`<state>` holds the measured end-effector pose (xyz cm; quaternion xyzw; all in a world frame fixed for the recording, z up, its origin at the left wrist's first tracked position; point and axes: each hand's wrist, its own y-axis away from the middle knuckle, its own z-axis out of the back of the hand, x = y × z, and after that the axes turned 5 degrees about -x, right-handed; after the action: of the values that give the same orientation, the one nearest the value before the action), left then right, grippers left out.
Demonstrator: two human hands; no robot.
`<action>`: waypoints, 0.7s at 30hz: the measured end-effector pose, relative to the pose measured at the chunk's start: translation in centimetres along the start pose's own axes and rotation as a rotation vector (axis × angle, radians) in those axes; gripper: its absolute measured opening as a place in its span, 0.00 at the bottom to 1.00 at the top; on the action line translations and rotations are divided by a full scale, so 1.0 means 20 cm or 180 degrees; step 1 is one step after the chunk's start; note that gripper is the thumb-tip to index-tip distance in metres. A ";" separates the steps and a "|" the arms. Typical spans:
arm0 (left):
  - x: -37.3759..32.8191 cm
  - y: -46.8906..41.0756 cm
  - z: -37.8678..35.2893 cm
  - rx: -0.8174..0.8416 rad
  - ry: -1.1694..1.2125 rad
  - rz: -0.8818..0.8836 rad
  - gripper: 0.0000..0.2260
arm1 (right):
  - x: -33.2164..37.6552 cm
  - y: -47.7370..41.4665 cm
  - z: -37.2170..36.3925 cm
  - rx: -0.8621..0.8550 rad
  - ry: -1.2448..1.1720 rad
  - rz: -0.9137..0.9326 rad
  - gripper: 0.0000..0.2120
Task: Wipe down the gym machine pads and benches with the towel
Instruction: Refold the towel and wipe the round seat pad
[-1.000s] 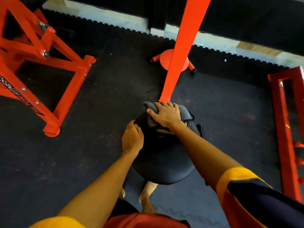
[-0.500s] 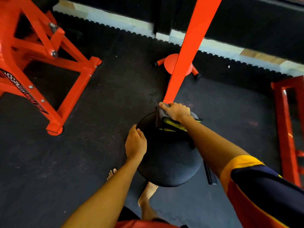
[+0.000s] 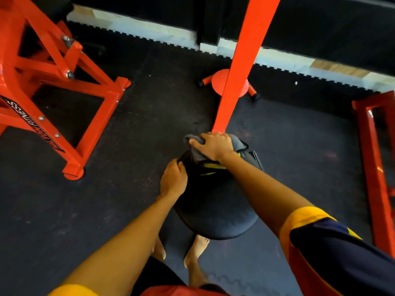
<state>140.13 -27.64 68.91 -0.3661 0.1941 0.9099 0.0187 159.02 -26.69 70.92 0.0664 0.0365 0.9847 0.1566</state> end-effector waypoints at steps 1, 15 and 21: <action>-0.02 -0.01 0.00 0.0067 -0.0048 -0.0029 0.19 | -0.06 0.00 0.00 0.0049 -0.0126 -0.0299 0.31; -0.02 0.00 -0.07 -0.0177 -0.0275 -0.0540 0.21 | -0.12 0.68 -0.13 -0.0619 -0.0192 -0.0518 0.36; 0.06 0.11 -0.03 -0.0087 -0.0023 -0.0285 0.22 | -0.23 0.24 0.02 0.0093 -0.0530 -0.1716 0.35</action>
<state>139.36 -29.99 68.48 -0.3714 0.1651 0.9120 0.0551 161.91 -32.56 71.20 0.1372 0.0541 0.8981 0.4143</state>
